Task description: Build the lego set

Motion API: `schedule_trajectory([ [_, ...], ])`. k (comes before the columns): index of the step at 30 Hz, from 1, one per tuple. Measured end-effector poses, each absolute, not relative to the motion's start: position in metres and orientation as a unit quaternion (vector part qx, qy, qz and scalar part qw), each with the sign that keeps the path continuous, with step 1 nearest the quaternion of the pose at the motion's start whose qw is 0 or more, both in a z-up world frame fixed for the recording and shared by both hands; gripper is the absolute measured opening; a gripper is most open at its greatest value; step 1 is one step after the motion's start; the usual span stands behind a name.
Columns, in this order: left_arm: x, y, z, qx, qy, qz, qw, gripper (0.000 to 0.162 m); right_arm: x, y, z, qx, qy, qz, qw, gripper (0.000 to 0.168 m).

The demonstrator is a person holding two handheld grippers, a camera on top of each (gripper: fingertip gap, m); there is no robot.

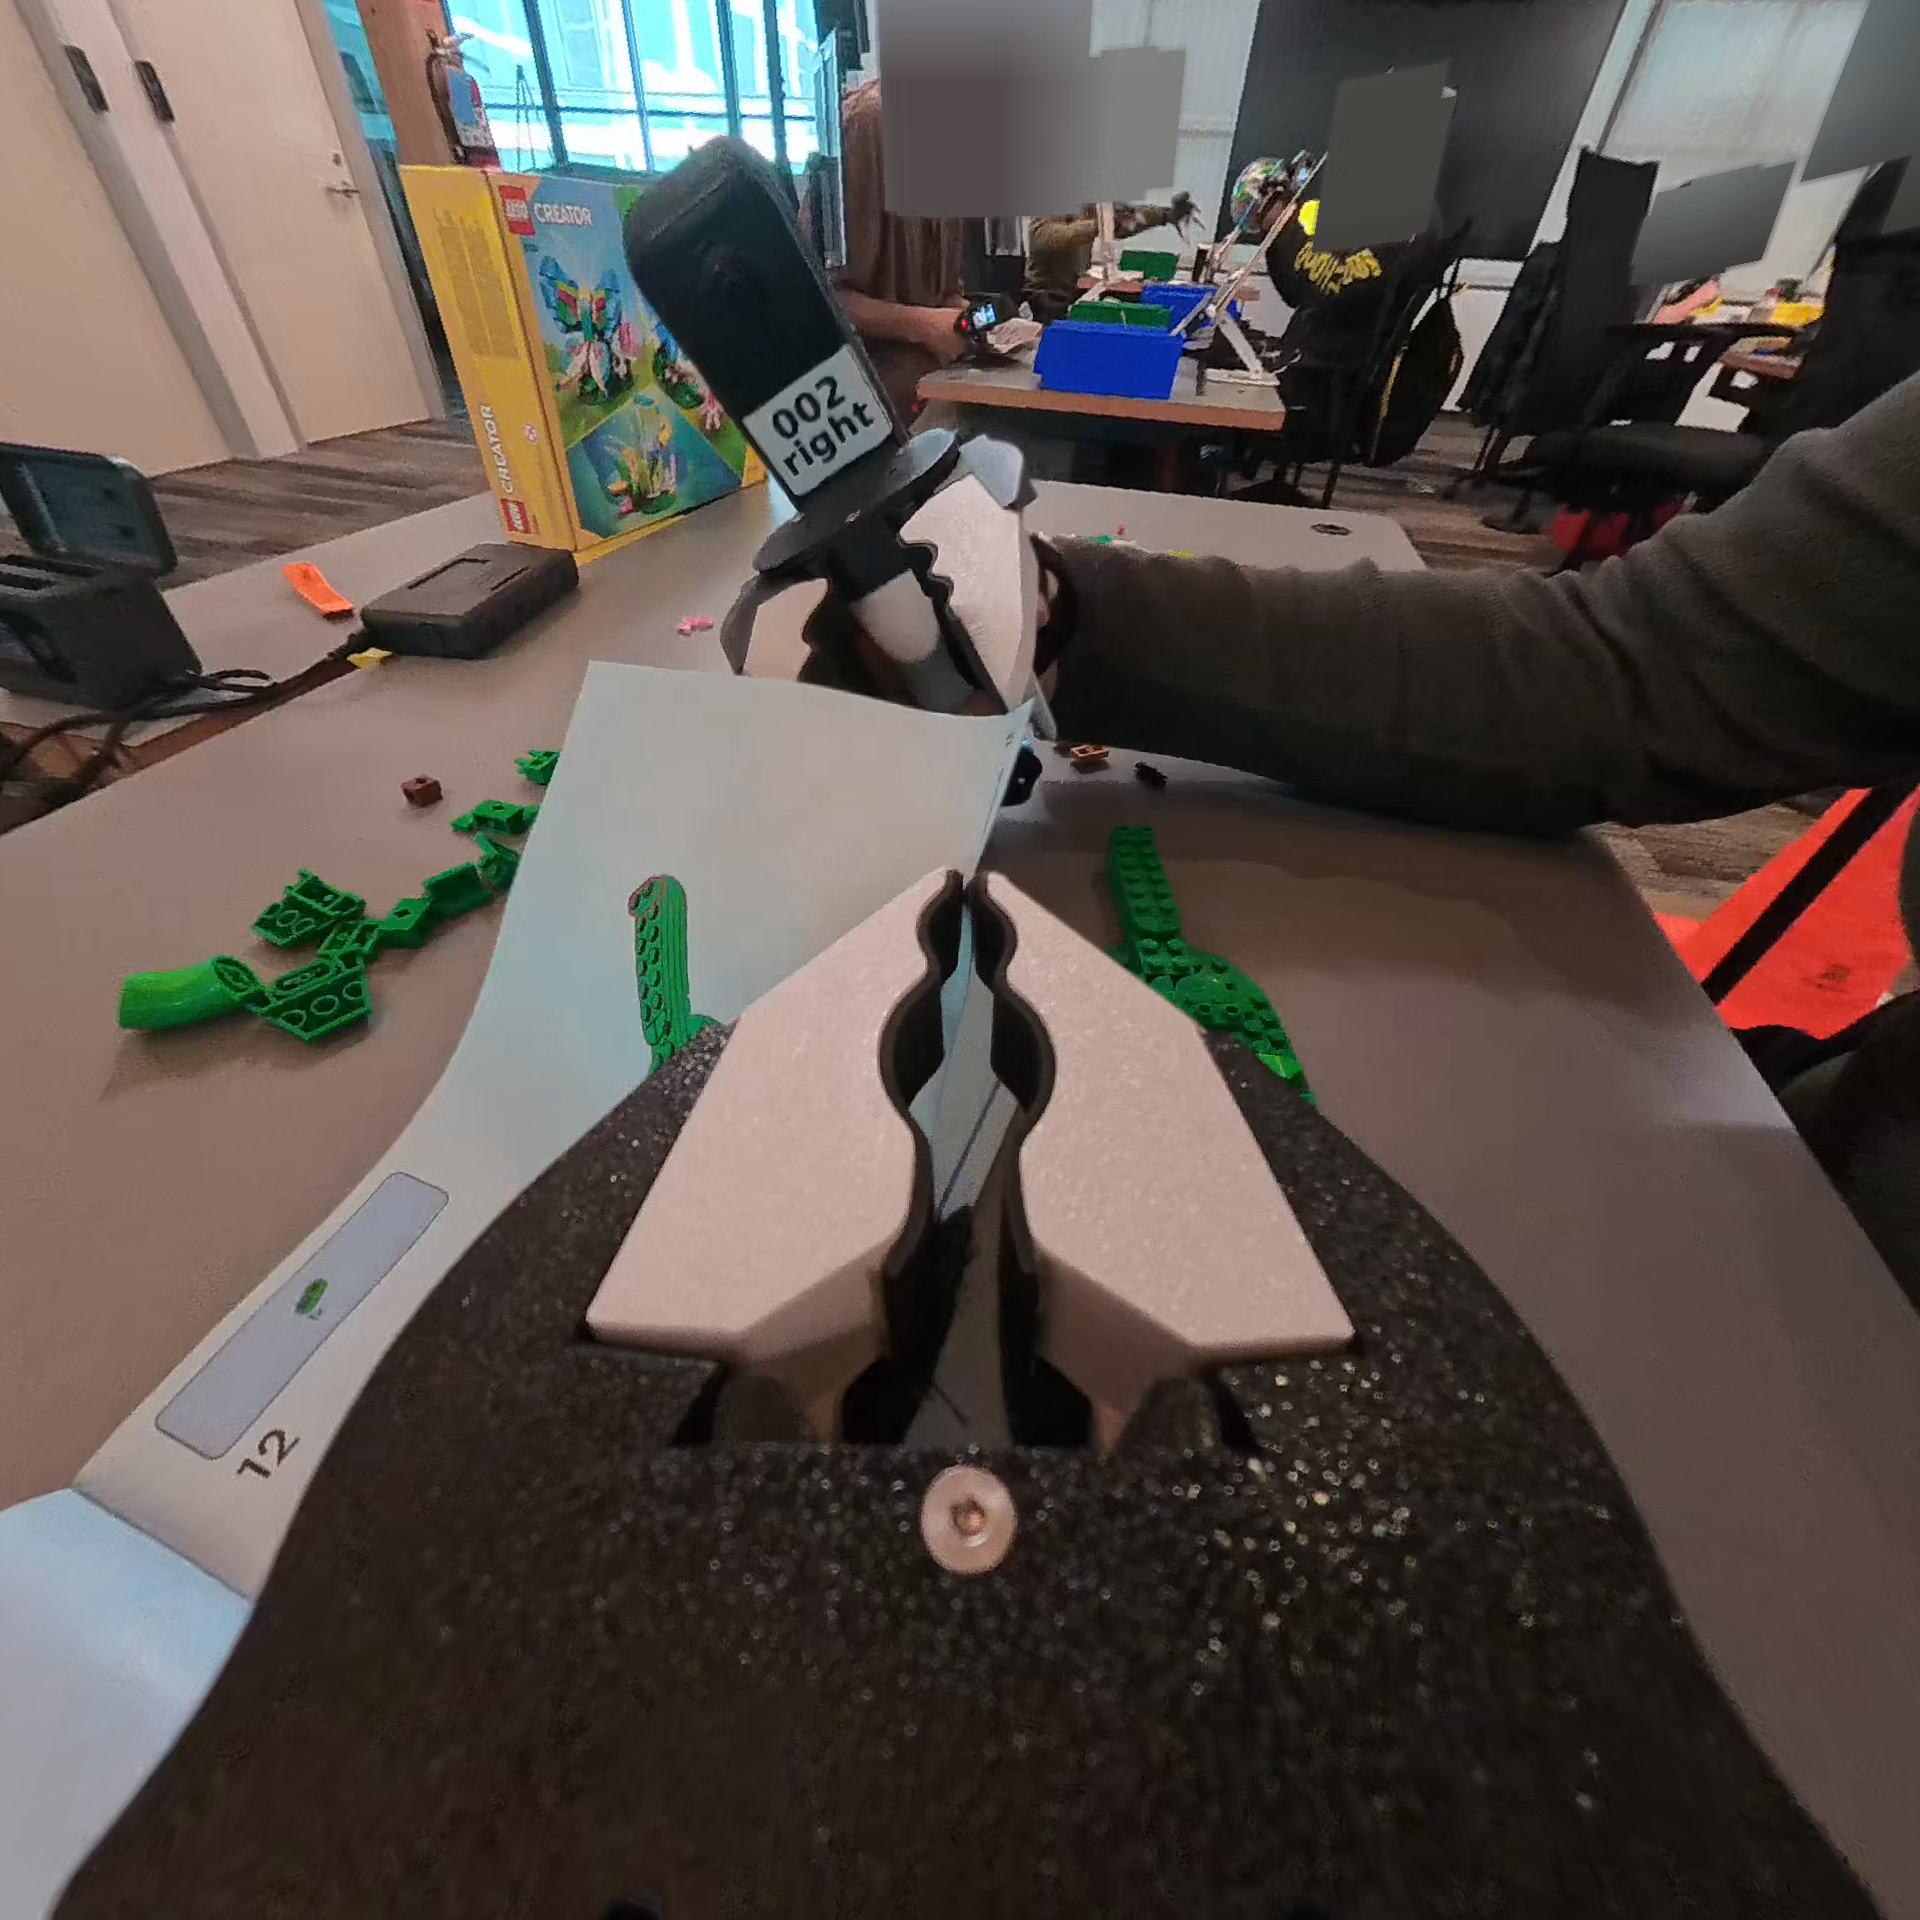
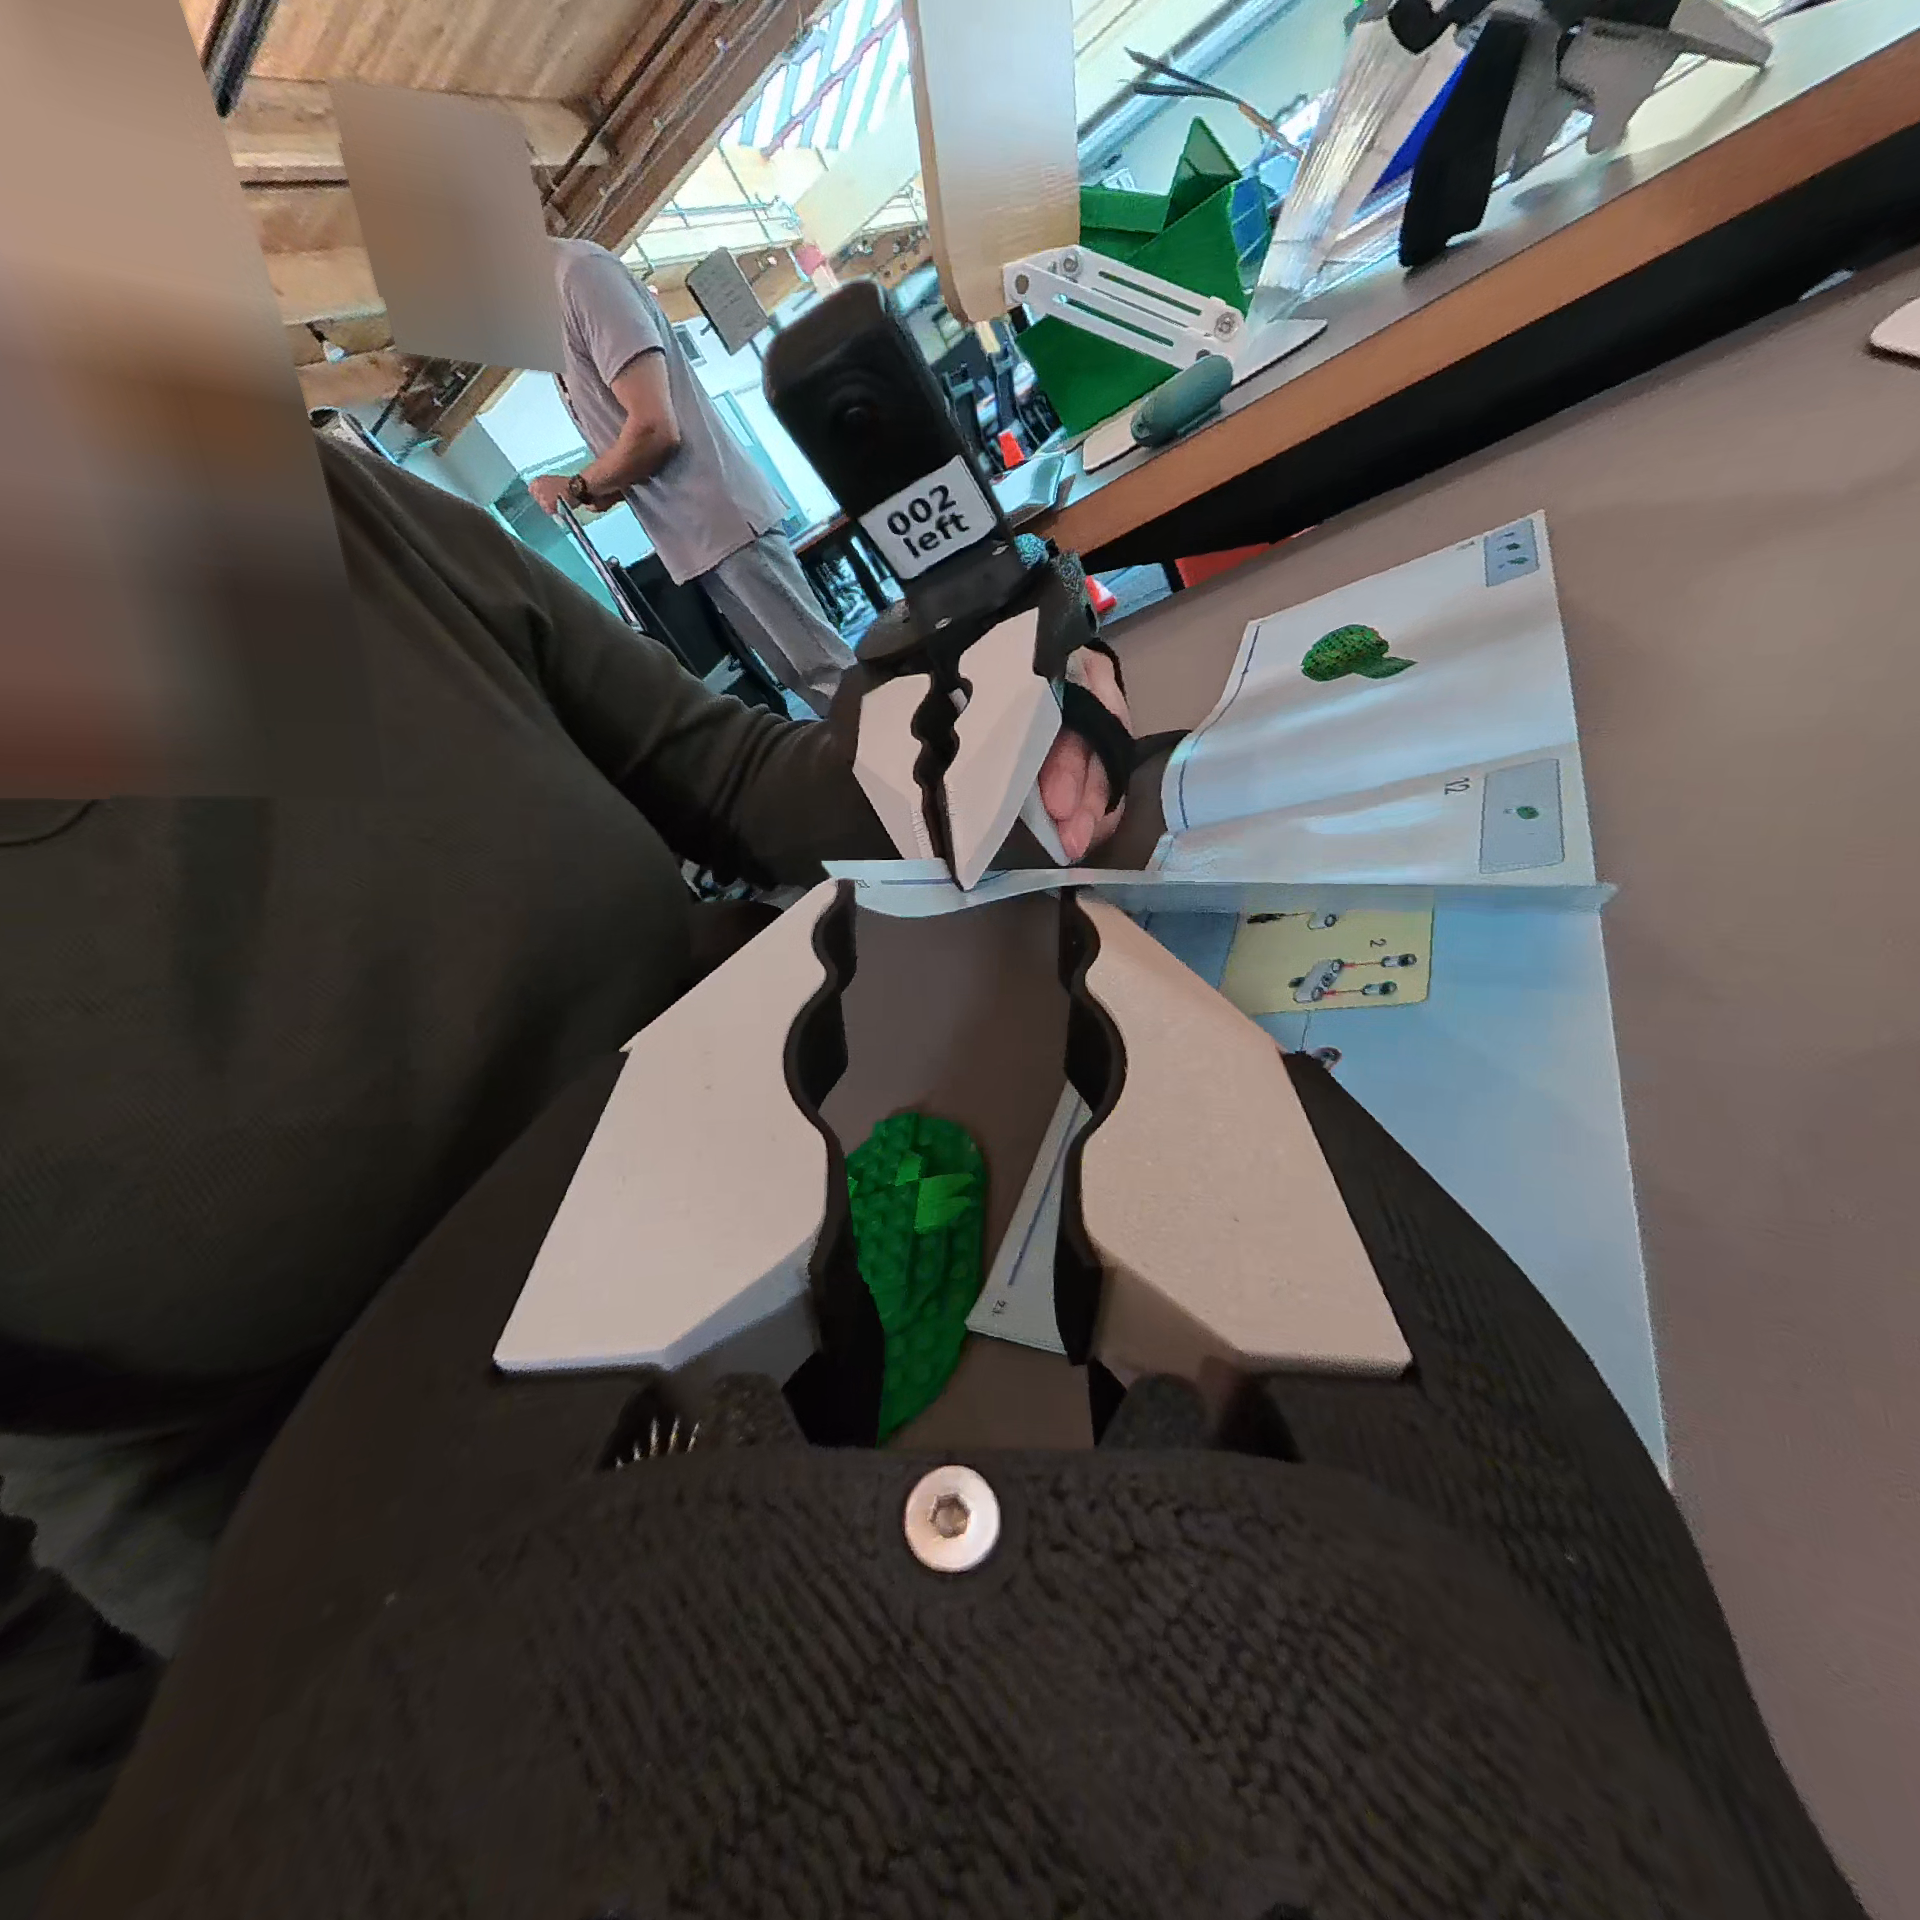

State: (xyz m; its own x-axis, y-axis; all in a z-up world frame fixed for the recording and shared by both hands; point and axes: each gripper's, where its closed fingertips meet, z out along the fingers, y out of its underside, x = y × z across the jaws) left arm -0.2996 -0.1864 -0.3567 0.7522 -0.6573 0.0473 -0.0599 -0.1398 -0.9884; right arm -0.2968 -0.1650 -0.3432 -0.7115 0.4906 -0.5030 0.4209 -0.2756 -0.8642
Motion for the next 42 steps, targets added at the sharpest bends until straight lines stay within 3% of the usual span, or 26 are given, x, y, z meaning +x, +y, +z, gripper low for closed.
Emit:
schedule_trajectory([
  [12,-0.339,-0.175,-0.345,-0.692,0.09,-0.373,0.611,0.0,-0.315,-0.146,-0.366,-0.443,-0.588,0.675,0.057,0.045],
  [24,-0.323,-0.181,-0.35,-0.692,0.103,-0.45,0.555,0.0,-0.321,-0.148,-0.377,-0.468,-0.602,0.644,0.06,0.044],
  [42,-0.317,-0.181,-0.352,-0.696,0.108,-0.447,0.552,0.003,-0.332,-0.144,-0.382,-0.493,-0.594,0.631,0.071,0.046],
])
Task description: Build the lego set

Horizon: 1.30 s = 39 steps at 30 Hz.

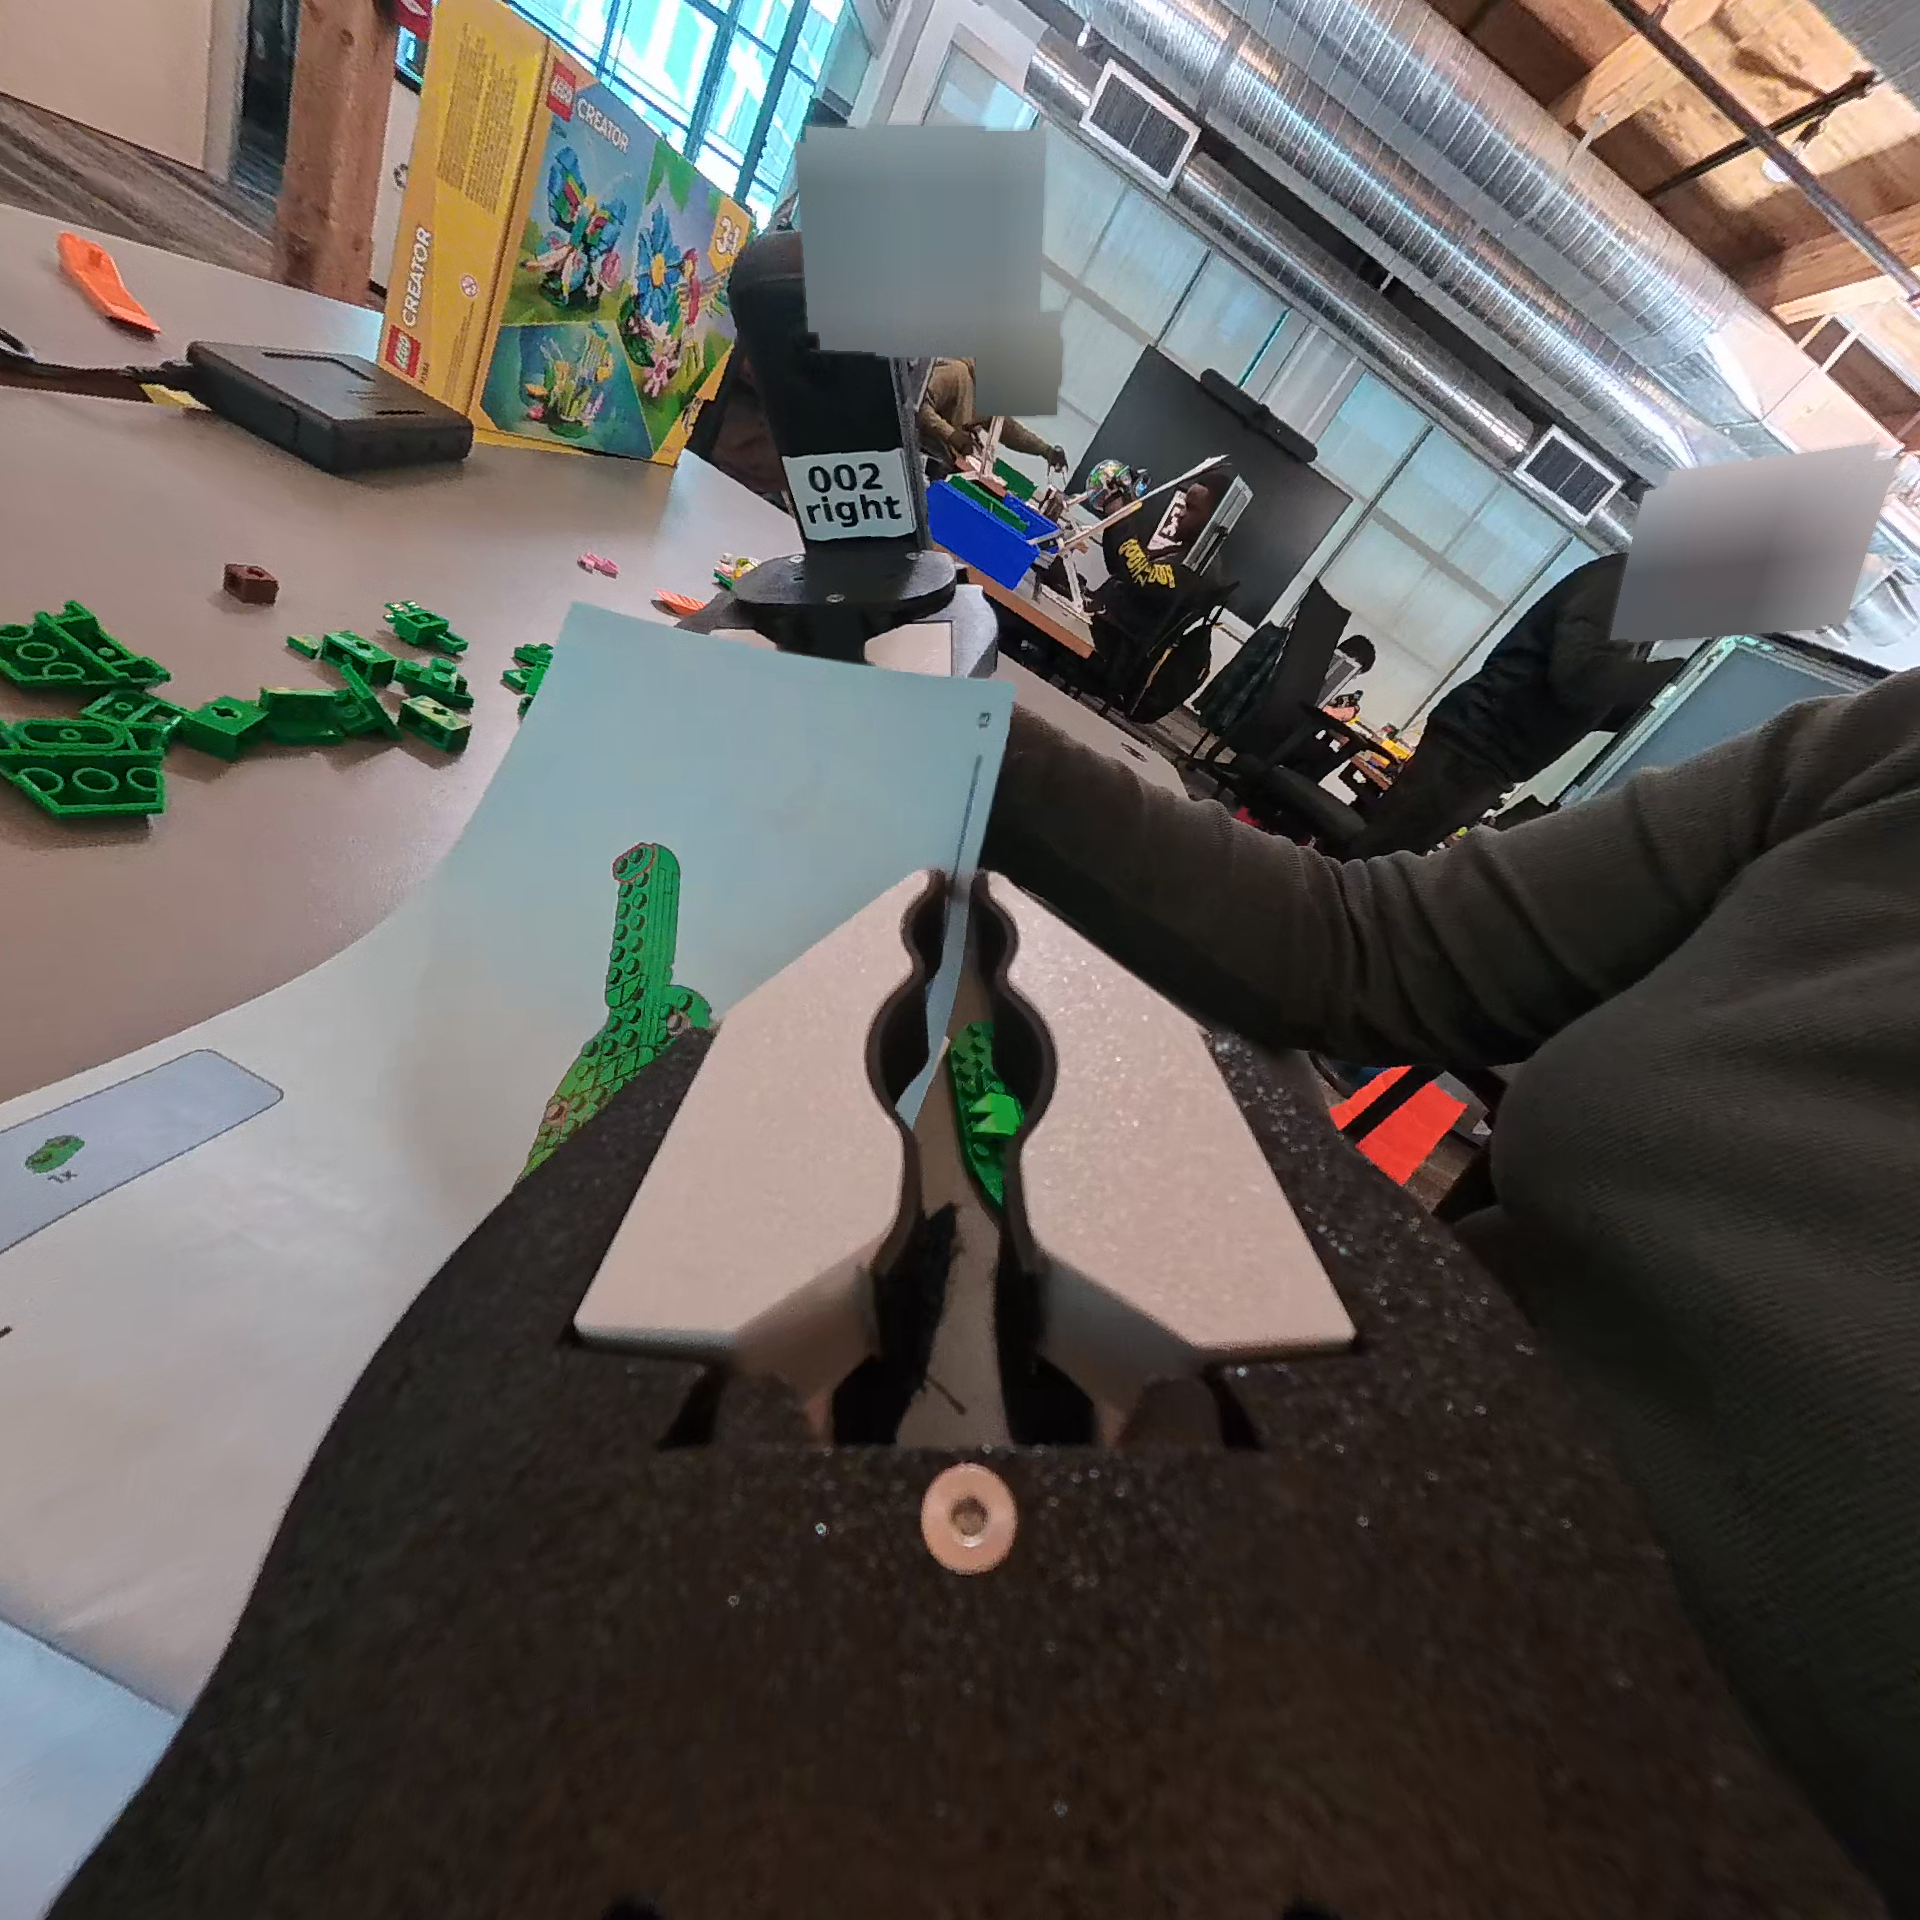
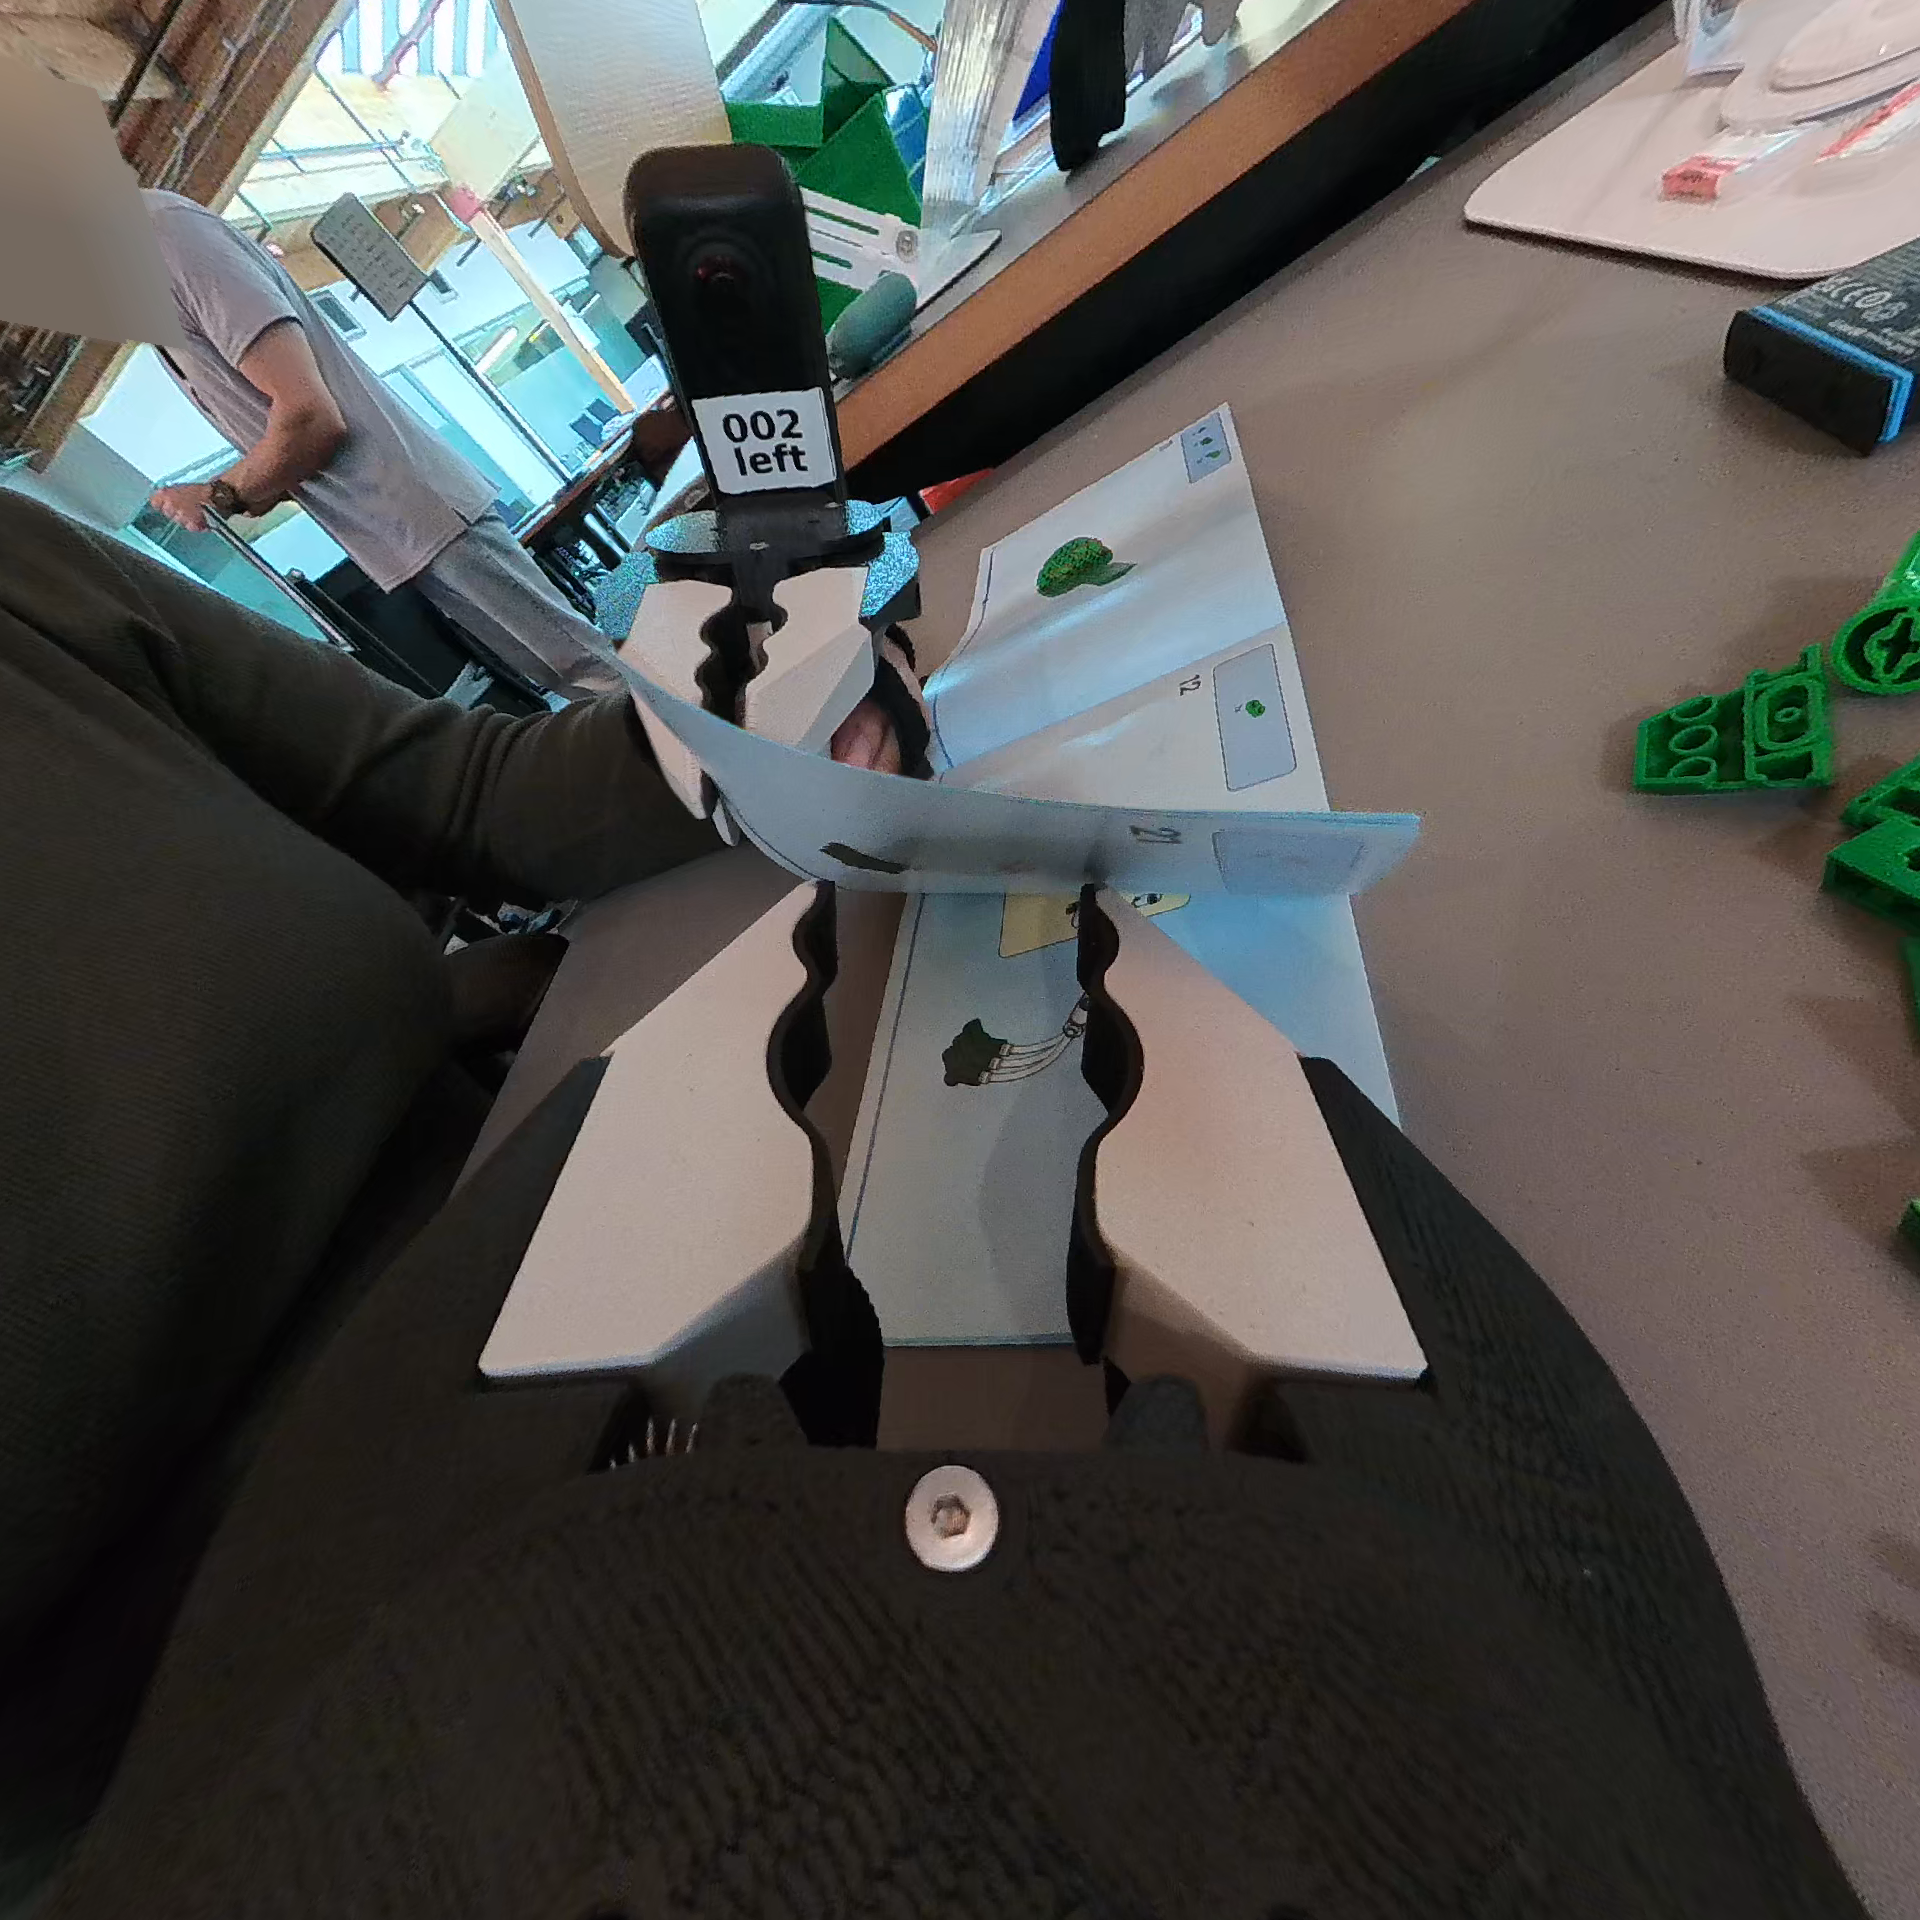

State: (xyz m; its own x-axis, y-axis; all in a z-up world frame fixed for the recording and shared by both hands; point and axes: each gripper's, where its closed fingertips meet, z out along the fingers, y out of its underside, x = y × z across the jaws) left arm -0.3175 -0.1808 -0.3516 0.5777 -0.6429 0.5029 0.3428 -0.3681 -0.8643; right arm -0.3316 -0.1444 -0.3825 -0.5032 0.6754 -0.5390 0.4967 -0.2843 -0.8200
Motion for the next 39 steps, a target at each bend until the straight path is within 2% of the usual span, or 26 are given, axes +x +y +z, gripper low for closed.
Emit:
schedule_trajectory([
  [39,-0.305,-0.192,-0.35,-0.681,0.129,-0.499,0.521,0.0,-0.331,-0.146,-0.383,-0.492,-0.595,0.633,0.061,0.046],
])
